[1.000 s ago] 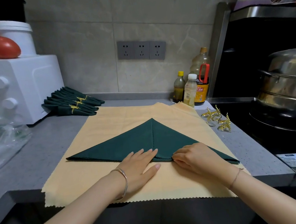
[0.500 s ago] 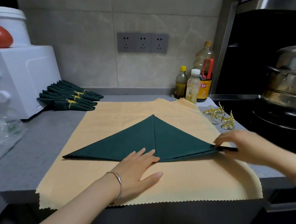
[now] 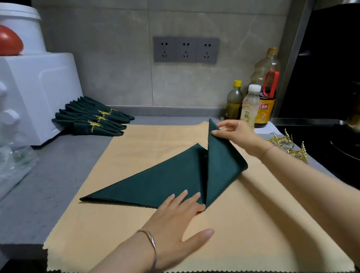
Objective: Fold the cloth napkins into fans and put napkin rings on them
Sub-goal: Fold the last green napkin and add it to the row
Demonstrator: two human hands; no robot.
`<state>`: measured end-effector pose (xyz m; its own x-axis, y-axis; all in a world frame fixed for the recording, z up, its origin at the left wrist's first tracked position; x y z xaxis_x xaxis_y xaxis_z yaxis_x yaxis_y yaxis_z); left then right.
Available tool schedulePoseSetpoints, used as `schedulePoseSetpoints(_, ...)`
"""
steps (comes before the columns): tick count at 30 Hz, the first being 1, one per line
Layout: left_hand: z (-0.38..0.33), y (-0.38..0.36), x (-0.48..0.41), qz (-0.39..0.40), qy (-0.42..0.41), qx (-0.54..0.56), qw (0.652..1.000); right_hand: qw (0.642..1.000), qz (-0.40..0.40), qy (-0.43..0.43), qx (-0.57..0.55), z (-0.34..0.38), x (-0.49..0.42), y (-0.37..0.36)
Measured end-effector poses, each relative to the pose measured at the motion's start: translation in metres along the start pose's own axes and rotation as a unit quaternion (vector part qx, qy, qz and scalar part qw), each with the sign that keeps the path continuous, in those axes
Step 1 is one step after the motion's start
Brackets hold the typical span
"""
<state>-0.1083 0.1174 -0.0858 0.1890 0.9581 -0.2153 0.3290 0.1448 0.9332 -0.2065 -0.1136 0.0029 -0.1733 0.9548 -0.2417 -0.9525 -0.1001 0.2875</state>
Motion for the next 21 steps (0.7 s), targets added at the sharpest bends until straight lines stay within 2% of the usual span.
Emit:
schedulePoseSetpoints(4, 0.001, -0.003, -0.002, 0.002, 0.007, 0.007, 1.000, 0.999, 0.008, -0.009, 0.048, -0.040, -0.012, -0.031)
schedulePoseSetpoints(8, 0.000, -0.005, -0.002, 0.004, 0.010, 0.011, 1.000, 0.999, -0.010, -0.013, 0.045, -0.060, -0.009, -0.035)
schedulePoseSetpoints(13, -0.002, -0.005, -0.004, 0.004, 0.010, 0.014, 1.000, 0.999, -0.023, 0.010, 0.038, -0.060, -0.014, -0.040)
schedulePoseSetpoints(21, -0.002, -0.007, -0.006, 0.011, 0.007, -0.002, 1.000, 0.989, -0.035, 0.064, 0.126, -0.066, -0.021, -0.049)
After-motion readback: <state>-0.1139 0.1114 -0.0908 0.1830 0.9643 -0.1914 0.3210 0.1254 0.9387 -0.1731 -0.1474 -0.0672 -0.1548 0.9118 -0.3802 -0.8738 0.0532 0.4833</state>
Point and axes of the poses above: each hand's wrist, its own x-axis away from the middle knuckle, its own y-axis out of the back of the hand, z = x × y, the point moved 9 cm from there along -x, towards the middle knuckle, and after that the axes turned 13 degrees about -z, right-handed, at the moved point
